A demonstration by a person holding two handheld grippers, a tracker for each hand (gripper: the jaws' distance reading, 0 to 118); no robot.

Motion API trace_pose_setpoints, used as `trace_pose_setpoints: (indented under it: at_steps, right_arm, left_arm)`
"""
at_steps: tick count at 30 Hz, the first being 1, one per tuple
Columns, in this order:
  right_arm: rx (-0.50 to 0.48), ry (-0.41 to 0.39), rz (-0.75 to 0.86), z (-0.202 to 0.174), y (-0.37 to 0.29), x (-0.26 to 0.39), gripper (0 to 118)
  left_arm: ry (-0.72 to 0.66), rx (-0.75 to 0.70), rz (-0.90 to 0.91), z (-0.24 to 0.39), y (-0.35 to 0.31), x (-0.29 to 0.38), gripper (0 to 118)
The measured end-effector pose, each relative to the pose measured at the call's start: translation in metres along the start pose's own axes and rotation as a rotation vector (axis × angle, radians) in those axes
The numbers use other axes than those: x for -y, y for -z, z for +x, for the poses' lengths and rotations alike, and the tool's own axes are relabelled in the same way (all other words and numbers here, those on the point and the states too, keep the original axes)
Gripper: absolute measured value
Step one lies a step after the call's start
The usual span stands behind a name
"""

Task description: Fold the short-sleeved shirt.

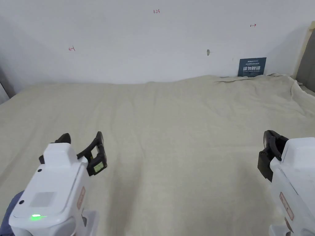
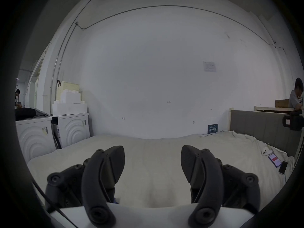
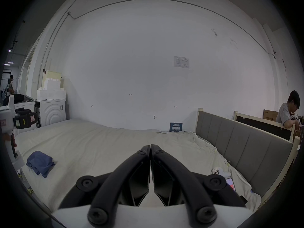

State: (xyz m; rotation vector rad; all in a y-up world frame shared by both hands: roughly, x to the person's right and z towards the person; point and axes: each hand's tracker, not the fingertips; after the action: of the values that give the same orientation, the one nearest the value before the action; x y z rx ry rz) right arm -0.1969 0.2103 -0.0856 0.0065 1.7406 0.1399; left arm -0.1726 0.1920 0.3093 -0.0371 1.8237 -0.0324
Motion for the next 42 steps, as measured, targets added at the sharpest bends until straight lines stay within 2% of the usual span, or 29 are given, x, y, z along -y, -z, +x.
trace_pose_setpoints:
  at_steps: [2,4,5,7,8,9,10,20,42]
  right_arm:
    - [0.005,-0.002,0.0,0.001,-0.001,0.001,1]
    - [0.009,-0.003,0.003,0.003,-0.003,0.003,1]
    - [0.011,-0.003,0.003,0.003,-0.004,0.004,1]
    - [0.017,-0.004,0.004,0.004,-0.005,0.004,1]
    - [0.017,-0.002,0.005,0.005,-0.005,0.005,1]
    - [0.021,-0.002,0.007,0.005,-0.006,0.005,1]
    - [0.025,-0.002,0.007,0.005,-0.006,0.005,1]
    - [0.045,-0.007,0.018,0.008,-0.009,0.006,1]
    - [0.048,-0.021,0.031,0.006,-0.014,0.001,1]
  left_arm:
    - [0.015,-0.001,0.025,0.014,-0.004,0.005,64]
    - [0.057,-0.003,0.055,0.025,-0.004,0.012,32]
    - [0.069,0.009,0.059,0.03,-0.005,0.014,24]
    - [0.058,0.042,0.044,0.038,-0.005,0.013,20]
    - [0.027,0.067,0.03,0.042,-0.005,0.013,15]
    - [0.01,0.079,0.03,0.044,-0.006,0.014,4]
    - [0.018,0.072,0.033,0.047,-0.006,0.015,1]
    - [0.025,0.078,0.016,0.068,-0.009,0.016,0]
    - [0.031,0.064,0.016,0.072,-0.012,0.015,0]
